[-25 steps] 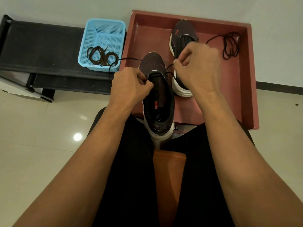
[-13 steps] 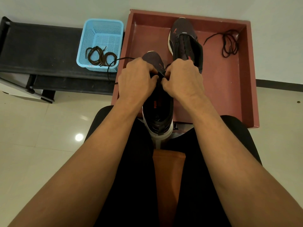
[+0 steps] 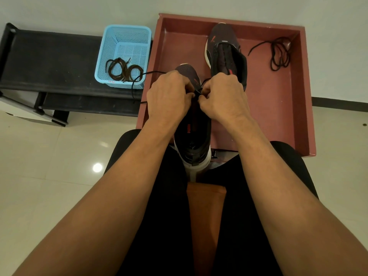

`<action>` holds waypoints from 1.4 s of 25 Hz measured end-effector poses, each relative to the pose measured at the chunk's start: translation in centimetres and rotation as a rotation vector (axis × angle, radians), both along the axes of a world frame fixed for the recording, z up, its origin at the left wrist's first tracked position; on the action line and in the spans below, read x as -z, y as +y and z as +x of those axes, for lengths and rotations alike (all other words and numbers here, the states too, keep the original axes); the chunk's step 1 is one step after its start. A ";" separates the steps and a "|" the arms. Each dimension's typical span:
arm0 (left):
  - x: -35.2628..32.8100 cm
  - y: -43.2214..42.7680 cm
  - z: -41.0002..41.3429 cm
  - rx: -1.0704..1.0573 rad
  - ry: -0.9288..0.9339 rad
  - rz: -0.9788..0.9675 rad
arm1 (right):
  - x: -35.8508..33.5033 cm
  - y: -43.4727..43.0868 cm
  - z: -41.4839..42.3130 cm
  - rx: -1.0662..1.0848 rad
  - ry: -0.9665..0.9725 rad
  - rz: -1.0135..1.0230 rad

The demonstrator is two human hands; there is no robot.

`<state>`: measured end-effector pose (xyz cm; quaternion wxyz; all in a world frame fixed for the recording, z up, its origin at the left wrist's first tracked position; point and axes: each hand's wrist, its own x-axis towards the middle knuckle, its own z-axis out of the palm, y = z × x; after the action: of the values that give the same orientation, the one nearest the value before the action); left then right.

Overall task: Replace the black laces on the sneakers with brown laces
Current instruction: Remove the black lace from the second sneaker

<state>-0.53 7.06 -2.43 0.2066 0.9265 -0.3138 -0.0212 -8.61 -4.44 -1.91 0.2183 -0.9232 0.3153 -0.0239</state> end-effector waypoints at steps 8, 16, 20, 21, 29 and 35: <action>0.2 1.1 1.0 -0.123 0.119 -0.089 | 0.3 -0.5 -0.1 0.052 -0.030 0.083; 1.0 1.8 1.8 0.060 0.112 -0.121 | 0.5 -0.4 0.0 0.017 -0.028 0.091; 0.8 0.8 1.0 0.219 0.069 -0.020 | 0.4 -0.3 0.0 -0.002 -0.023 0.092; 0.7 0.6 1.1 0.192 0.037 -0.019 | 0.4 -0.2 0.1 -0.008 -0.022 0.089; 0.4 1.5 2.1 -0.122 0.114 -0.268 | 0.8 -0.5 0.0 0.025 -0.023 0.096; 0.9 3.5 3.6 -0.305 0.061 -0.378 | 1.0 -0.7 0.1 0.025 -0.017 0.095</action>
<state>3.09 10.55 -3.36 0.3864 0.9070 -0.1623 0.0414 -8.49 -5.16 -2.93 0.2640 -0.9077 0.3257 -0.0195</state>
